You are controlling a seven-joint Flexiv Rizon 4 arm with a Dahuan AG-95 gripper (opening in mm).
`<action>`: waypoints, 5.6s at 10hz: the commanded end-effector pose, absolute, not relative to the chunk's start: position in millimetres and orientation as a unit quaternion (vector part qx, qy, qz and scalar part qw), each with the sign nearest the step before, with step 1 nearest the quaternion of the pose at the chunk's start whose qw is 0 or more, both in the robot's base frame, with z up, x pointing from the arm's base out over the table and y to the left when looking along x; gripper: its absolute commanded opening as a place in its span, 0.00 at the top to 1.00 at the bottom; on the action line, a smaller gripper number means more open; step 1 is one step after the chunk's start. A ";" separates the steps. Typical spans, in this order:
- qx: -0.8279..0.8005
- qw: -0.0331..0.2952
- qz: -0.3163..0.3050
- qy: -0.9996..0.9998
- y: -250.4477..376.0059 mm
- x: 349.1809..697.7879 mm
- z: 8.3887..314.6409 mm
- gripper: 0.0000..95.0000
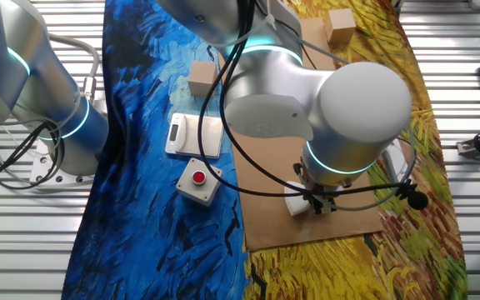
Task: Clean the tabletop with a sponge
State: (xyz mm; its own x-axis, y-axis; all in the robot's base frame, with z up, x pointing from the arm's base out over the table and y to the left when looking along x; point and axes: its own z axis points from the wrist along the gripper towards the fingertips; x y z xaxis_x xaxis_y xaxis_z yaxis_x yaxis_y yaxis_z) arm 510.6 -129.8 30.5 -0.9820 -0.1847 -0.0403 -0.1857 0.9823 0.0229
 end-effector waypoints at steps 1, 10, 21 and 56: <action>-0.092 0.020 0.013 0.995 -129.8 510.8 30.5 1.00; -0.086 0.019 0.012 0.996 -128.0 511.3 30.7 1.00; -0.072 0.018 0.004 0.997 -121.9 512.8 31.0 1.00; -0.052 0.020 0.011 0.998 -103.7 514.2 34.0 1.00</action>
State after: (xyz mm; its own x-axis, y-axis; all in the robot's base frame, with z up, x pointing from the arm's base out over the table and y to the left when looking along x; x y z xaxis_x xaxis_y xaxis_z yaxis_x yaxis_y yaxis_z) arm 514.6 -103.3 33.4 -0.9938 -0.1037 -0.0407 -0.1045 0.9943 0.0201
